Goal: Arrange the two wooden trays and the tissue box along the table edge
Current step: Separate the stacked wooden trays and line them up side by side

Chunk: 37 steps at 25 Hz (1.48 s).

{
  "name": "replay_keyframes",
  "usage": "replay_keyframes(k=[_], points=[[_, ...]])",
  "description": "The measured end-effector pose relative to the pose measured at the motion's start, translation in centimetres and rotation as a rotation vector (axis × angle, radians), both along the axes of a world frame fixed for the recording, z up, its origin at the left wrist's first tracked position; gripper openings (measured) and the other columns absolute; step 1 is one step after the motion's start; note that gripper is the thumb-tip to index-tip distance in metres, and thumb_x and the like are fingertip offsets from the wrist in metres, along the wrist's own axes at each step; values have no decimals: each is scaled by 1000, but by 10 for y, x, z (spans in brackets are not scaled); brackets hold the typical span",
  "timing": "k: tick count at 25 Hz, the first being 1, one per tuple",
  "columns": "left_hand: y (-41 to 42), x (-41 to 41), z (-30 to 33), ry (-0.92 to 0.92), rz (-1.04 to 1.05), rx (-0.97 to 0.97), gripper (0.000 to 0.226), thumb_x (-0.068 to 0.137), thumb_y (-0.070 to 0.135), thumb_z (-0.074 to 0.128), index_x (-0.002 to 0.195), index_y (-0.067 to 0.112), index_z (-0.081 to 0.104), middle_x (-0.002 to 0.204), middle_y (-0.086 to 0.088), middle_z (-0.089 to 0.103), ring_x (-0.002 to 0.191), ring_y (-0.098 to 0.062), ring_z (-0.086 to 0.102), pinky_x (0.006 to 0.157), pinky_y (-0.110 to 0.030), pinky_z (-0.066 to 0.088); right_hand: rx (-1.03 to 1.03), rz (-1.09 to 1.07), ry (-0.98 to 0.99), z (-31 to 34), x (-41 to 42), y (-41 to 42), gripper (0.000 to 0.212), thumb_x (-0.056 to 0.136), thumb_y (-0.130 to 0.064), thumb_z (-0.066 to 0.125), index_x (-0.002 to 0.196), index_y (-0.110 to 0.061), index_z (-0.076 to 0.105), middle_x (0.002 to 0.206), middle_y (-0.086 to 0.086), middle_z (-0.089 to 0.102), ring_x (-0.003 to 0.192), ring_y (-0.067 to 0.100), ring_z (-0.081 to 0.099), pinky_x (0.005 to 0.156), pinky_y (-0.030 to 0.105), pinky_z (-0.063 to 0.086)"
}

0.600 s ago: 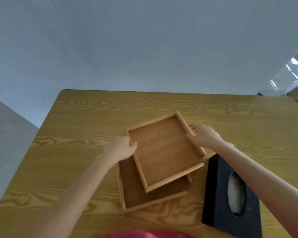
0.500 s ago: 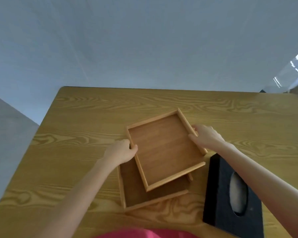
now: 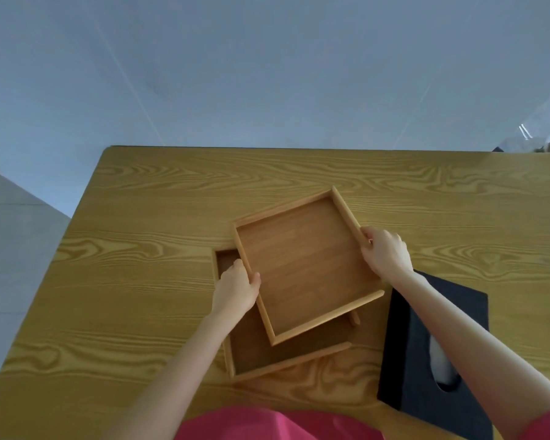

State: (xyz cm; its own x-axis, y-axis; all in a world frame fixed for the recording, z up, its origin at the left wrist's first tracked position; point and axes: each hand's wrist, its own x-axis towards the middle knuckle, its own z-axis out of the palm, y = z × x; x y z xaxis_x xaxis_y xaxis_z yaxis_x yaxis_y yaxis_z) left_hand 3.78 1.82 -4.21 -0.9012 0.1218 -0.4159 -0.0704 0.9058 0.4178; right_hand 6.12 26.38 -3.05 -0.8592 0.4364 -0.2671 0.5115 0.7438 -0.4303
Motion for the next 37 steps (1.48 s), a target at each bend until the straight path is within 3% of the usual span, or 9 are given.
replay_keyframes(k=[2, 6, 10, 16, 21, 32, 37], points=[[1, 3, -4, 30, 59, 62, 47, 94, 26, 40, 130, -4, 37, 103, -20, 64, 92, -32, 63, 81, -38, 52, -95, -100, 123, -9, 10, -3, 42, 87, -3, 43, 126, -14, 52, 110, 13, 66, 96, 31, 61, 75, 32, 46], [0, 4, -10, 61, 97, 110, 53, 94, 26, 39, 137, -3, 28, 127, -21, 54, 115, -31, 53, 97, -38, 44, -188, -227, 234, -22, 21, -11, 43, 87, -3, 46, 128, -15, 50, 110, 10, 68, 89, 23, 60, 77, 26, 41], [-4, 2, -8, 53, 106, 128, 50, 94, 24, 40, 137, -1, 31, 122, -20, 59, 103, -30, 61, 92, -37, 48, -253, -282, 223, -23, 21, -13, 41, 86, -3, 46, 126, -13, 53, 116, 9, 66, 109, 28, 55, 92, 31, 39], [-21, -21, 8, 63, 199, 108, 49, 93, 23, 44, 136, 1, 34, 130, -19, 55, 108, -31, 59, 92, -36, 45, -335, -280, 285, -11, 4, -26, 40, 83, -2, 50, 120, -12, 58, 111, 8, 68, 104, 21, 59, 85, 21, 38], [-33, -59, 27, 166, 244, 156, 47, 90, 22, 51, 131, 0, 42, 131, -18, 54, 120, -28, 52, 99, -35, 40, -355, -244, 333, 1, -23, -37, 37, 83, -4, 53, 118, -13, 60, 108, 7, 69, 102, 20, 60, 85, 24, 40], [-47, -157, 30, 210, 306, 204, 43, 88, 25, 53, 126, 4, 50, 126, -15, 59, 118, -26, 53, 101, -34, 38, -409, -222, 290, -1, -104, -50, 37, 83, -8, 54, 120, -13, 58, 113, 7, 67, 111, 21, 56, 99, 34, 43], [-48, -191, 16, 170, 367, 246, 43, 87, 27, 55, 127, 9, 51, 126, -10, 60, 118, -23, 53, 99, -30, 39, -440, -262, 286, -15, -130, -55, 34, 82, -7, 56, 116, -12, 61, 108, 8, 69, 107, 22, 59, 87, 23, 40]])
